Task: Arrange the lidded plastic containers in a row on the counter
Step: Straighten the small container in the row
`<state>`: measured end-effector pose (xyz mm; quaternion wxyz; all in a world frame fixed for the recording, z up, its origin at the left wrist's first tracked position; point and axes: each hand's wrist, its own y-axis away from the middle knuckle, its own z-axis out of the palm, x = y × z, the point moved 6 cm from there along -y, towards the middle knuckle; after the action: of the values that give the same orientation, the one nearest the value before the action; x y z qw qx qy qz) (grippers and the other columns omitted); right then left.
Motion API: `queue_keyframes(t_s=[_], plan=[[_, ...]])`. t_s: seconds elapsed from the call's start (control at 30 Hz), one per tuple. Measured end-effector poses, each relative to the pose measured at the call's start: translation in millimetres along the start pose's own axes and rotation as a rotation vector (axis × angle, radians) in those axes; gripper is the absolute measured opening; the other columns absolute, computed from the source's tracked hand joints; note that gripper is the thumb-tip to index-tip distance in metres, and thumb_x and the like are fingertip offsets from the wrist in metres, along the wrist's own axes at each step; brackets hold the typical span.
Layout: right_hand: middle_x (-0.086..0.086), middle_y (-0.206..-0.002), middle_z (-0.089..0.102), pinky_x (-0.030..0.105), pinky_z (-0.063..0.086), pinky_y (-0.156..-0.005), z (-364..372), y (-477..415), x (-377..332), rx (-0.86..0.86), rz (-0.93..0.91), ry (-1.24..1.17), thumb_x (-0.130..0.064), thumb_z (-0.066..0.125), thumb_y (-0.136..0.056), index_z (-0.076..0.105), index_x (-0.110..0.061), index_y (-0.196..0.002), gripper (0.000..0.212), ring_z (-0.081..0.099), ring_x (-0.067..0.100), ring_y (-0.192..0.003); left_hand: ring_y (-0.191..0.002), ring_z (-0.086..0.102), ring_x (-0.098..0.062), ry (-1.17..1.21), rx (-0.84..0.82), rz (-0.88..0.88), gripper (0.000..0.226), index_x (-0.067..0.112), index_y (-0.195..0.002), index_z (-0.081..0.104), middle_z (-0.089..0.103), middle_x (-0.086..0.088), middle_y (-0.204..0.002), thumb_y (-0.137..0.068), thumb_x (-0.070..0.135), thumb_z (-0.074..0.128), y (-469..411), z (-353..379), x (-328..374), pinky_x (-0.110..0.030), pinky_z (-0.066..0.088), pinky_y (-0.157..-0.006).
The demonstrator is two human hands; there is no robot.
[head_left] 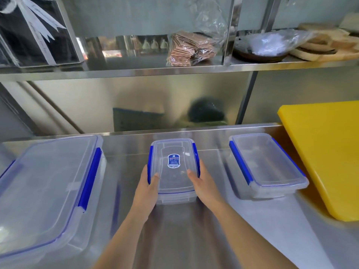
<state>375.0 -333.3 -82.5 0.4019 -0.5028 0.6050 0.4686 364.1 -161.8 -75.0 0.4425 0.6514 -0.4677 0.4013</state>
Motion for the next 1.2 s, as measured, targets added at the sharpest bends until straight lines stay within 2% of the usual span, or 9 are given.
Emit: queue_keyframes(t_s=[0.2,0.3,0.4,0.5,0.57,0.7,0.8,1.0,1.2], plan=[[0.001,-0.135,0.051,0.032,0.053,-0.090,1,-3,2,0.001,0.027,0.150,-0.045,0.045,-0.093,0.028,-0.028,-0.142,0.054,0.056,0.018,-0.116,-0.092,0.059,-0.008,-0.071,-0.025,-0.023,0.032,0.032,-0.126,0.036,0.057,0.010,-0.108,-0.096,0.036,0.042,2,-2,4,-0.020,0.051,-0.071],[0.004,-0.139,0.045,0.038,0.048,-0.099,-13,6,-23,0.160,-0.016,0.483,-0.051,0.041,-0.092,0.026,-0.019,-0.144,0.063,0.050,0.023,-0.123,-0.133,0.043,-0.025,-0.233,-0.024,-0.019,0.062,0.021,-0.145,0.026,0.040,-0.003,-0.147,-0.092,0.047,0.045,13,-17,23,-0.041,0.041,-0.106],[0.004,-0.131,0.053,0.036,0.048,-0.097,-8,29,-77,0.356,-0.267,0.461,-0.045,0.045,-0.093,0.040,-0.016,-0.134,0.051,0.052,0.020,-0.116,-0.139,0.034,-0.022,-0.343,0.167,0.178,0.064,0.021,-0.146,0.030,0.035,0.000,-0.153,-0.090,0.045,0.049,31,-72,64,-0.040,0.028,-0.111],[0.004,-0.134,0.052,0.031,0.041,-0.097,51,47,-107,0.148,-0.367,0.429,-0.039,0.046,-0.094,0.043,-0.013,-0.134,0.048,0.048,0.021,-0.120,-0.122,0.051,-0.032,-0.502,0.414,0.246,0.047,0.012,-0.133,0.050,0.054,-0.010,-0.137,-0.092,0.035,0.052,38,-172,79,-0.044,0.035,-0.105],[0.001,-0.148,0.039,0.033,0.033,-0.108,103,57,-109,-0.070,-0.275,0.293,-0.044,0.048,-0.093,0.033,-0.017,-0.143,0.059,0.038,0.018,-0.134,-0.118,0.052,-0.041,-0.592,0.533,0.063,0.049,0.009,-0.129,0.050,0.056,-0.017,-0.133,-0.091,0.039,0.053,30,-245,54,-0.049,0.036,-0.102],[0.000,-0.160,0.014,0.041,0.025,-0.116,189,65,-92,-0.330,0.029,0.020,-0.056,0.055,-0.084,0.008,-0.024,-0.151,0.087,0.019,0.020,-0.146,-0.106,0.056,-0.049,-0.547,0.499,-0.282,0.066,0.006,-0.121,0.051,0.060,-0.034,-0.116,-0.081,0.058,0.056,28,-331,-30,-0.054,0.040,-0.094],[0.000,-0.161,0.010,0.044,0.024,-0.117,225,67,-85,-0.344,0.117,-0.064,-0.056,0.058,-0.082,0.000,-0.023,-0.151,0.095,0.017,0.022,-0.147,-0.107,0.054,-0.044,-0.430,0.484,-0.307,0.064,0.011,-0.128,0.048,0.059,-0.026,-0.117,-0.083,0.055,0.058,34,-343,-49,-0.052,0.038,-0.099],[-0.002,-0.159,0.021,0.045,0.026,-0.117,250,84,-84,-0.320,0.067,-0.105,-0.045,0.053,-0.086,0.004,-0.030,-0.150,0.082,0.027,0.021,-0.143,-0.082,0.066,-0.041,-0.364,0.414,-0.216,0.036,0.030,-0.117,0.051,0.058,-0.009,-0.087,-0.086,0.048,0.056,44,-330,-40,-0.045,0.054,-0.068],[-0.004,-0.159,0.016,0.041,0.031,-0.114,232,98,-69,-0.284,0.120,-0.122,-0.035,0.048,-0.094,0.000,-0.031,-0.150,0.074,0.026,0.021,-0.143,-0.086,0.065,-0.035,-0.361,0.348,-0.222,0.044,0.027,-0.120,0.051,0.060,-0.007,-0.108,-0.084,0.053,0.056,48,-315,-56,-0.051,0.053,-0.085]])
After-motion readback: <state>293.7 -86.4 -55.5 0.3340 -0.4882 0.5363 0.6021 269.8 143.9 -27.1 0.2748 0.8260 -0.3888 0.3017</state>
